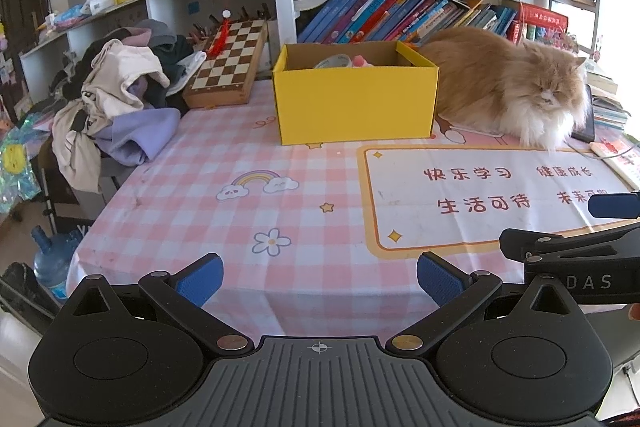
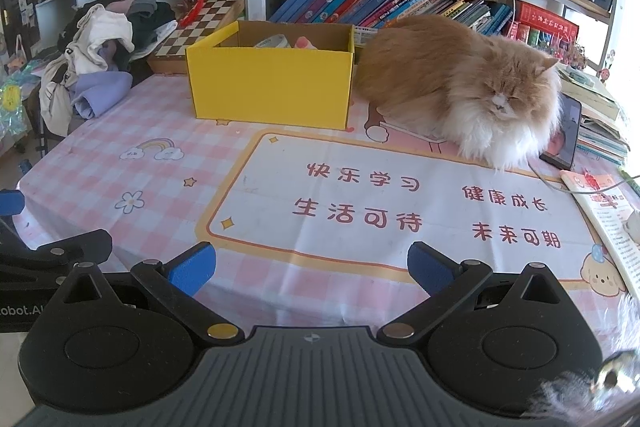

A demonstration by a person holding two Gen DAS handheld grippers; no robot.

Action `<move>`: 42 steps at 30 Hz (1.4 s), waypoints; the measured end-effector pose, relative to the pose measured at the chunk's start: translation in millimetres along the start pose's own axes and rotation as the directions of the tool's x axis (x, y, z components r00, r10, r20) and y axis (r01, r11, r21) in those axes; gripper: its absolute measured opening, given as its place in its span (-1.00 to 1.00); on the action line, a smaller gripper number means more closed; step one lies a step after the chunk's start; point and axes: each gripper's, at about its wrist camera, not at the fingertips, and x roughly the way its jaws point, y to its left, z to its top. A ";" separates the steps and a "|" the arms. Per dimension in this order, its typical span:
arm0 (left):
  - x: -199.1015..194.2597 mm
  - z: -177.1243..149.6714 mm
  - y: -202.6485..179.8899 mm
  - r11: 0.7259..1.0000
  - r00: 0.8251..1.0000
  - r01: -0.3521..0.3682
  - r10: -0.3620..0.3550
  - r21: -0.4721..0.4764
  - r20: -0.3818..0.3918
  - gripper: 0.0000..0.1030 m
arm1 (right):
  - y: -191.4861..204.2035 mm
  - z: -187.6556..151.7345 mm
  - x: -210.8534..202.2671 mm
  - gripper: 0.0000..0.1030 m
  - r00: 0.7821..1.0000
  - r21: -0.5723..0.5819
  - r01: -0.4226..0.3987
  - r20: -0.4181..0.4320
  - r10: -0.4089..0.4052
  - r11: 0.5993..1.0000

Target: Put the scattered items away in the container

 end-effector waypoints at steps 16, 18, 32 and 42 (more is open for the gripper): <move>-2.7 -1.7 -4.1 1.000 1.000 -0.001 0.001 0.001 -0.002 1.00 | -2.8 -2.6 -2.2 1.00 1.000 0.002 -0.001 0.000 0.001 1.000; -2.9 -0.8 -3.1 1.000 1.000 0.000 0.000 0.001 -0.003 1.00 | -2.4 -2.6 -2.2 1.00 1.000 0.002 0.000 0.001 0.000 1.000; -3.7 -0.6 -4.8 1.000 1.000 0.004 -0.004 -0.001 -0.010 1.00 | -5.4 -4.3 -4.1 1.00 1.000 0.009 -0.001 0.002 0.001 1.000; -1.6 0.4 -6.7 1.000 1.000 0.022 -0.022 -0.002 -0.011 1.00 | -8.6 -4.4 -3.0 1.00 1.000 0.018 0.003 -0.002 -0.003 1.000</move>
